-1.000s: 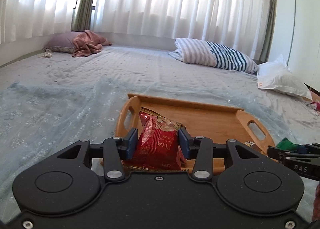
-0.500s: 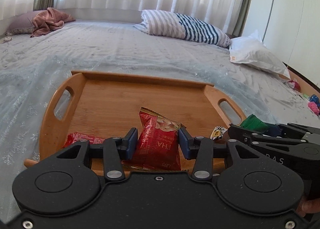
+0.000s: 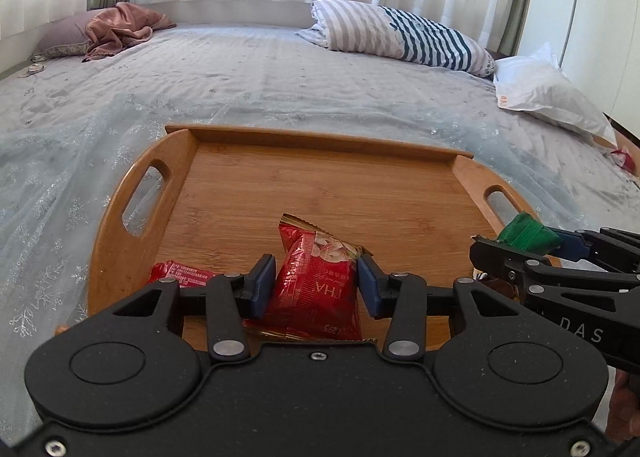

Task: Organize snacks
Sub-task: 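Lower the chip bag and green packet onto the tray and open both tools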

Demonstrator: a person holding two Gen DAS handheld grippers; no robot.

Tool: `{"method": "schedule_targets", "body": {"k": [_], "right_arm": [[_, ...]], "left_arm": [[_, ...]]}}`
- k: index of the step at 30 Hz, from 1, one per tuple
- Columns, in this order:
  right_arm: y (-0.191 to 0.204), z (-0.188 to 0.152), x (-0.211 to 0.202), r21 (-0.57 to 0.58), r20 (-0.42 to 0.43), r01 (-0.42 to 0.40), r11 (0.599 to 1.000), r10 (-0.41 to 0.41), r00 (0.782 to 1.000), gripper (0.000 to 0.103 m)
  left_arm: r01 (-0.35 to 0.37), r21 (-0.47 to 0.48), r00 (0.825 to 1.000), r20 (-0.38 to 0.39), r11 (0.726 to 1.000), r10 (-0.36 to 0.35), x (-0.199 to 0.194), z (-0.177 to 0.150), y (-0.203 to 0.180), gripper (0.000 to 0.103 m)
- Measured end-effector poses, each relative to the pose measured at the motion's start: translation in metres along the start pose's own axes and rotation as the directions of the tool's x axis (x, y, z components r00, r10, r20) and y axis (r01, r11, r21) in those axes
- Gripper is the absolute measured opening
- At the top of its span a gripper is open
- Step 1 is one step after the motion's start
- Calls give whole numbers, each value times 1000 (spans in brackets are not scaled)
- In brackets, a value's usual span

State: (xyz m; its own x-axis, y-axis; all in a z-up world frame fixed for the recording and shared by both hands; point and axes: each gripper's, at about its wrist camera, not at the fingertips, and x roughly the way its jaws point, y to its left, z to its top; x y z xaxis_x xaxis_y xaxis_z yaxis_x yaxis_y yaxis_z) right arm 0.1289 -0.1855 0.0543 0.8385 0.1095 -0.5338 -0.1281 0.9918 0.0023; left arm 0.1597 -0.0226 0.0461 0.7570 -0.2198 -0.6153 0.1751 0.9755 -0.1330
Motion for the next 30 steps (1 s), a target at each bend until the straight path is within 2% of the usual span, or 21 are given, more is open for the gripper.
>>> {"method": "schedule_targets", "body": {"k": [16, 21, 24, 28, 30], "right_arm": [[-1, -3, 3, 0, -23, 13, 1000, -13, 1000, 61], [-1, -4, 1, 5, -25, 8, 1000, -8, 1000, 63], [0, -3, -1, 3, -23, 11, 1000, -11, 1000, 63], [0, -3, -5, -5, -21, 16, 1000, -16, 1000, 67], [2, -4, -6, -14, -24, 24, 1000, -24, 999, 67]], "left_arm": [[9, -31, 1000, -23, 999, -10, 10, 2, 8, 45], [-16, 4, 1000, 15, 1000, 16, 2, 2, 5, 54], [-13, 4, 1000, 18, 1000, 13, 0, 2, 5, 61], [-47, 32, 999, 23, 998, 46, -1, 1, 4, 66], [-38, 21, 999, 21, 999, 37, -4, 1, 5, 73]]}}
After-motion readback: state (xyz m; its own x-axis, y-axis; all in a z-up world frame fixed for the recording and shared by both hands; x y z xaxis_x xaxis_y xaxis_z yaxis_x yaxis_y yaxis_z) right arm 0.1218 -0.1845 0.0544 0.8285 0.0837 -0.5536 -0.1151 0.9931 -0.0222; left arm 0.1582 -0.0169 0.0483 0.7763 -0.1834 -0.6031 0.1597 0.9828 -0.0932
